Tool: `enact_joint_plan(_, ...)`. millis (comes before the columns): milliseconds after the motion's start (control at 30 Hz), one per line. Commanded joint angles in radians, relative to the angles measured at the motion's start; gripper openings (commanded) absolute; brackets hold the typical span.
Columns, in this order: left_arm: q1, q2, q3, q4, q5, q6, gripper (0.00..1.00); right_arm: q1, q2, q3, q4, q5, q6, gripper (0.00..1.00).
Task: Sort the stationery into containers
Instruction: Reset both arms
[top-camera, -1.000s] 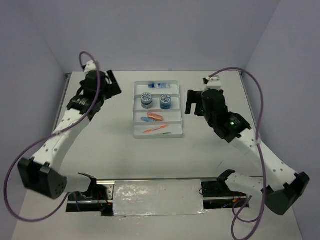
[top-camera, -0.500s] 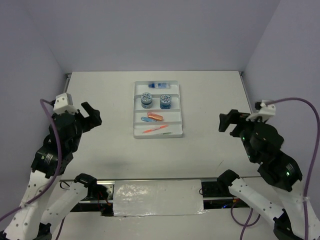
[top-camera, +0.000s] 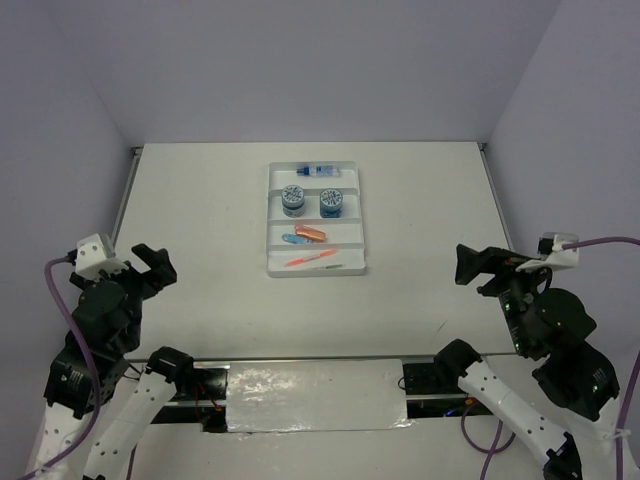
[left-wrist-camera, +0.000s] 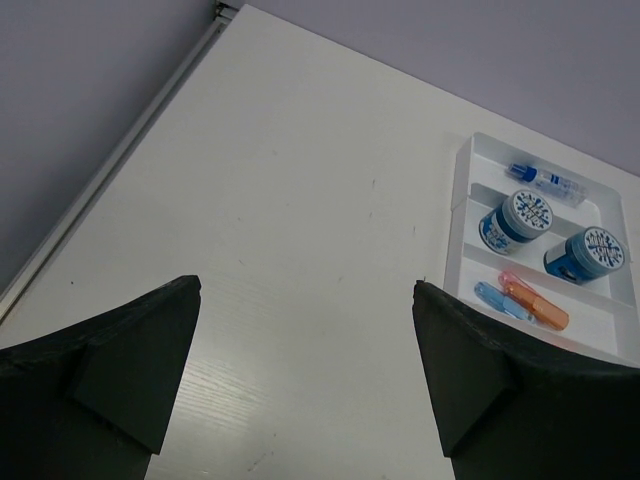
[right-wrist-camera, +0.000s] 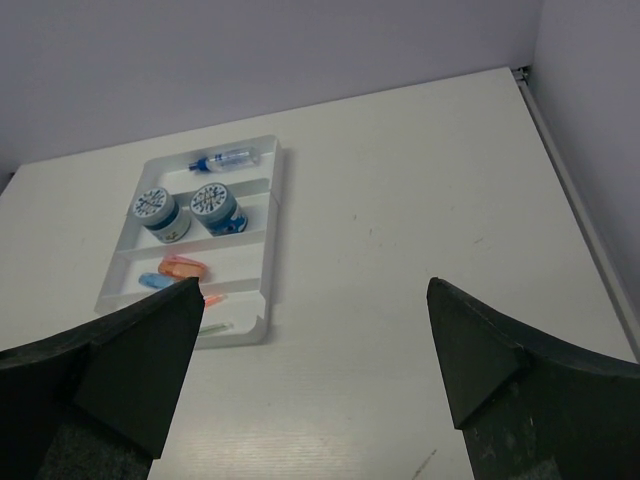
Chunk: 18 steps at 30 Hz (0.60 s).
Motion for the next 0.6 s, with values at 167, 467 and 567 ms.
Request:
enact_joint_plan(167,0.0,-0.07,-0.033,0.046,-0.042,0.006,0.99,0.008,0.048,-0.02,0.029,0.026,-0.008,1.0)
enact_joint_plan(467,0.0,-0.036,-0.038,0.049,-0.007,0.015,0.99,0.006,0.04,-0.035,0.032,0.037,0.005,1.0)
enact_joint_plan(567,0.0,-0.039,-0.041,0.052,-0.005,0.015,0.99,0.008,0.043,-0.036,0.03,0.04,0.008,1.0)
